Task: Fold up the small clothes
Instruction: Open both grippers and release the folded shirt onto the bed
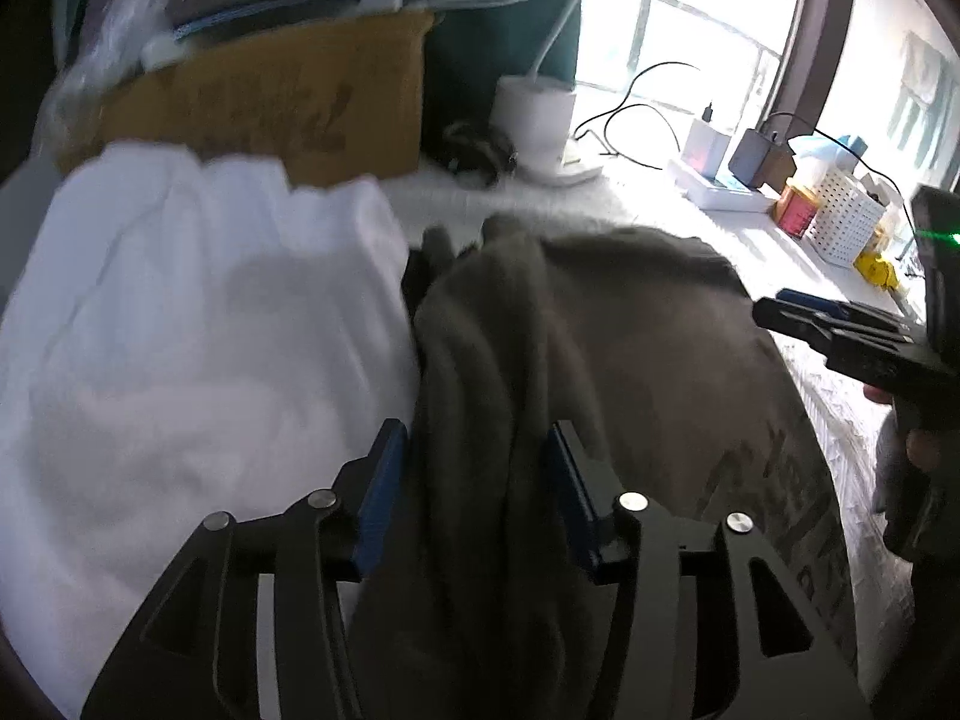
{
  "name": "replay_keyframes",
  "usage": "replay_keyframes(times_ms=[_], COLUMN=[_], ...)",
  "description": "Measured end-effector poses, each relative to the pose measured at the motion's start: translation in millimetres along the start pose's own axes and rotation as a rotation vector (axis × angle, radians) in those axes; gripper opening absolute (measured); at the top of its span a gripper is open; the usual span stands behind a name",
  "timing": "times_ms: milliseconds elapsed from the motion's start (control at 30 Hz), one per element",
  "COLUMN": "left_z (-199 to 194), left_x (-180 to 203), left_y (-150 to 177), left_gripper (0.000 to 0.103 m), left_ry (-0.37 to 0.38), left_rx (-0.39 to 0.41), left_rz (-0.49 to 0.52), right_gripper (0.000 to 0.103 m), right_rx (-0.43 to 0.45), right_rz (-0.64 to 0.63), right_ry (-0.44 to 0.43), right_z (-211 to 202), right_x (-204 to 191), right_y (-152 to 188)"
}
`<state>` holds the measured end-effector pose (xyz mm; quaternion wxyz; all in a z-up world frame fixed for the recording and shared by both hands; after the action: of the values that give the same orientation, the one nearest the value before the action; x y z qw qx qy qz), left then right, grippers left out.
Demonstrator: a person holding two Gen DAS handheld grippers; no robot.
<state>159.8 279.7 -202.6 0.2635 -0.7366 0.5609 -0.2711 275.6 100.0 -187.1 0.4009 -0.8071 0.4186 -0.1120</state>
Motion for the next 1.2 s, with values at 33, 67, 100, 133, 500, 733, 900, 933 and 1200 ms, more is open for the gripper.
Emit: replay_keyframes(times_ms=[33,67,100,133,500,733,900,933,1200], left_z=[-2,-6,-8,-10,-27,-53,-65,-69,-82], left_x=[-1,-2,-3,-4,-23,-16,-19,-19,-17], left_y=[2,4,6,7,17,35,53,55,63], left_gripper=[0.049,0.049,0.049,0.049,0.049,0.049,0.049,0.049,0.049], left_ry=[0.005,0.01,0.012,0.017,-0.1,-0.037,-0.043,-0.043,-0.061], left_rx=[0.008,0.016,0.018,0.024,0.051,0.051,0.054,0.062,0.08], left_rz=[-0.008,-0.012,-0.015,-0.026,-0.059,-0.136,-0.173,-0.179,-0.175], right_gripper=[0.049,0.049,0.049,0.049,0.049,0.049,0.049,0.049,0.049], right_rx=[-0.005,-0.015,-0.025,-0.031,-0.044,-0.037,-0.059,-0.067,-0.075], right_rz=[-0.002,-0.007,-0.01,-0.012,-0.059,-0.014,-0.04,-0.042,-0.101], right_ry=[-0.005,-0.01,-0.008,-0.005,0.048,-0.025,-0.056,-0.058,-0.079], right_z=[-3,-4,-6,-9,-32,-56,-65,-64,-78], right_x=[-3,-6,-7,-7,-5,-14,-31,-33,-58], right_y=[4,9,14,19,49,62,84,88,110])
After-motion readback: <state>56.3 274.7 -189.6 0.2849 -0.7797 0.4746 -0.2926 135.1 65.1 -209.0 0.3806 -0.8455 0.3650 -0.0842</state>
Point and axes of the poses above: each gripper's, at about its wrist camera, not at the fingertips, and z roughly the way its jaws point, x to its right, y to its underside, the point moved 8 cm from there along z, roughly the way its jaws point, and after that the axes turned 7 degrees about x, right-handed, at the moved point
